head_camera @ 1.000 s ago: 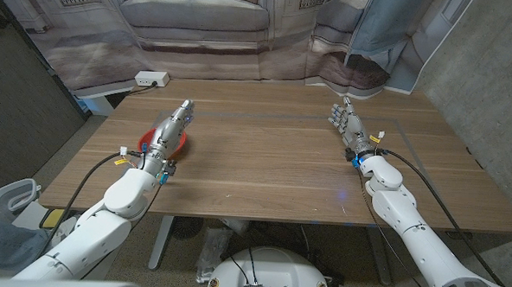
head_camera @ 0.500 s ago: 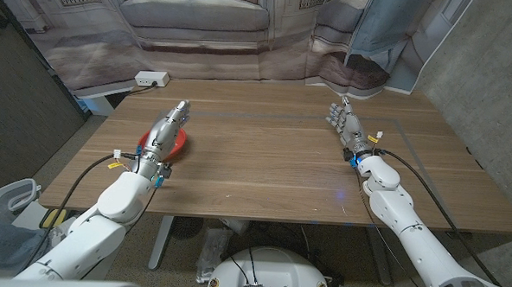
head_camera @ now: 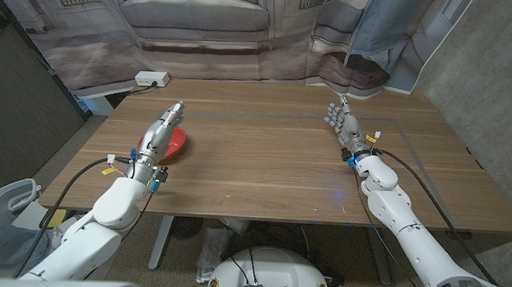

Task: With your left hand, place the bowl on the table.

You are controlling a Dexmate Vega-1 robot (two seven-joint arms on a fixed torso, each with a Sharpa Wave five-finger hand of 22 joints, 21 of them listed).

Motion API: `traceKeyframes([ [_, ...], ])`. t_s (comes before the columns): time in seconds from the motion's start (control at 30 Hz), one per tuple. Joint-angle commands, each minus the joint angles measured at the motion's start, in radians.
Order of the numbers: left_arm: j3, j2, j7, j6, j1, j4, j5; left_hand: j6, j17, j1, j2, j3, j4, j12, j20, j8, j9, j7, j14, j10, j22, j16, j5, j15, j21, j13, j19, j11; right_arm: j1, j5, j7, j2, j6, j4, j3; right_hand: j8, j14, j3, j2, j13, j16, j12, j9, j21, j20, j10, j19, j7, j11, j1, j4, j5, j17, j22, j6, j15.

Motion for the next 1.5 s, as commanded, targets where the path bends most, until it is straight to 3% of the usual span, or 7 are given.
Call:
traceKeyframes([
  [0.03, -0.038, -0.003, 0.033, 0.042, 0.06, -0.04, 0.047, 0.004, 0.002, 0.007, 0.008, 0.001, -0.002, -0.002, -0.039, 0.001, 0.003, 0.005, 0.005, 0.01, 0.004, -0.002, 0.004, 0.002, -0.002, 0.005, 0.004, -0.001, 0.0, 0.002, 0.0, -0.004, -0.005, -0.025, 0.0, 0.002, 0.01, -0.004, 0.007, 0.006, -0.001, 0.002, 0.003, -0.002, -0.046, 0.013, 0.006, -0.002, -0.001, 0.006, 0.0, -0.005, 0.003, 0.003, 0.009, 0.0],
  [0.9, -0.091, -0.044, 0.097, 0.078, 0.122, -0.08, 0.15, 0.018, 0.002, 0.015, 0.008, -0.006, -0.006, -0.002, -0.054, 0.002, 0.003, -0.001, 0.022, 0.026, 0.004, 0.0, 0.008, -0.002, -0.015, 0.005, 0.016, -0.009, 0.014, 0.006, 0.018, 0.01, 0.003, 0.006, -0.009, 0.002, 0.017, -0.006, 0.01, 0.006, -0.001, 0.001, 0.003, -0.01, -0.046, 0.018, 0.015, -0.002, 0.0, 0.007, -0.001, -0.006, 0.003, 0.004, 0.013, -0.001],
  [1.5, -0.158, -0.08, 0.143, 0.127, 0.194, -0.156, 0.227, 0.024, 0.002, 0.02, 0.007, -0.01, -0.009, -0.003, -0.055, 0.001, 0.003, -0.001, 0.03, 0.03, 0.004, -0.001, 0.012, -0.004, -0.02, 0.005, 0.027, -0.007, 0.024, 0.005, 0.032, 0.027, 0.017, 0.032, -0.009, 0.001, 0.02, -0.009, 0.011, 0.006, -0.002, -0.001, 0.003, -0.017, -0.045, 0.02, 0.019, -0.002, 0.0, 0.007, -0.002, -0.008, 0.004, 0.004, 0.014, -0.001],
])
